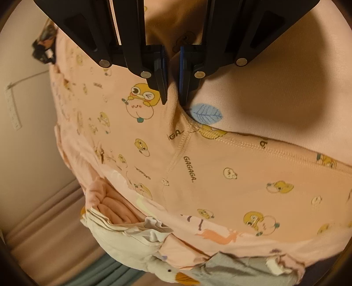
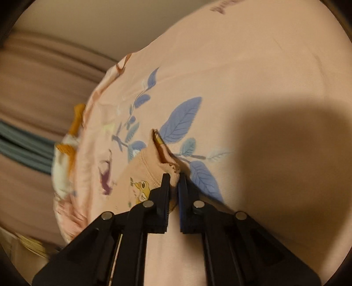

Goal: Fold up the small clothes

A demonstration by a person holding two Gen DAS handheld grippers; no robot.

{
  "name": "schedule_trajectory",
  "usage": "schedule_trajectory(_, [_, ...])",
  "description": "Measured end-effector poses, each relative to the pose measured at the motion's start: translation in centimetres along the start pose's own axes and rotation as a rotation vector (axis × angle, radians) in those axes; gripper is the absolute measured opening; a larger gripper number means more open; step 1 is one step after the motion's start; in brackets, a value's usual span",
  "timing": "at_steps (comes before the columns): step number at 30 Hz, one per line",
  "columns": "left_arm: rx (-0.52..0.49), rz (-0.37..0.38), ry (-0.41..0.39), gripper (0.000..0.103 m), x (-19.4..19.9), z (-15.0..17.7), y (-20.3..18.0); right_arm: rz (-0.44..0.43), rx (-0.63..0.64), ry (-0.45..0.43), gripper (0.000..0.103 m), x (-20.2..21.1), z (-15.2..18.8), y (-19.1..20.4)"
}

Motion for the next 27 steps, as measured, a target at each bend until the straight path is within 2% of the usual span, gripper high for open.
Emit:
schedule_trajectory(8, [0.017, 0.027, -0.012, 0.013, -0.1, 0.0, 0.5, 0.142, 0.139, -0.042, 0.003, -0.8, 0.3, 1.7])
schedule_trajectory(11, [0.004, 0.018, -0.02, 0.013, 0.0, 0.0, 0.6, 0.153, 0.142, -0.051, 0.003, -0.4, 0.4, 1.3])
schedule_trajectory(15, [0.01, 0.044, -0.038, 0.013, -0.2, -0.2, 0.8, 0.129, 0.092, -0.004, 0.007, 0.5, 0.8, 1.9])
schedule_trajectory(17, [0.012, 0.059, -0.053, 0.013, -0.2, -0.3, 0.9, 0.11, 0.235, -0.013, 0.007, 0.9, 2.1, 5.4])
schedule_trajectory(19, [0.012, 0.06, -0.054, 0.013, -0.3, -0.4, 0.9, 0.135, 0.314, -0.014, 0.007, 0.7, 3.5, 8.2])
schedule_trajectory(21, [0.006, 0.071, -0.072, 0.013, -0.3, -0.5, 0.8, 0.07, 0.376, 0.041, 0.007, -0.4, 5.7, 12.7])
schedule_trajectory(23, [0.015, 0.086, -0.07, 0.012, -0.4, -0.6, 0.9, -0.001, 0.471, 0.11, 0.007, -1.3, 9.2, 17.9])
schedule_trajectory(26, [0.031, 0.116, -0.07, 0.013, -0.6, -0.8, 1.2, 0.003, 0.677, 0.119, 0.007, -2.2, 15.4, 25.0])
schedule_trajectory(27, [0.032, 0.119, -0.069, 0.012, -0.6, -0.8, 1.2, -0.012, 0.76, 0.136, 0.007, -2.7, 18.6, 27.7])
Point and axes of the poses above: each gripper's, at about its wrist camera, not at the fingertips, and x roughly against the way its jaws point, y to its left, z to its underside, the point moved 6 cm from there along -x, roughly the way its jaws point, and after that the axes turned 5 degrees about y, right-handed, at the moved point
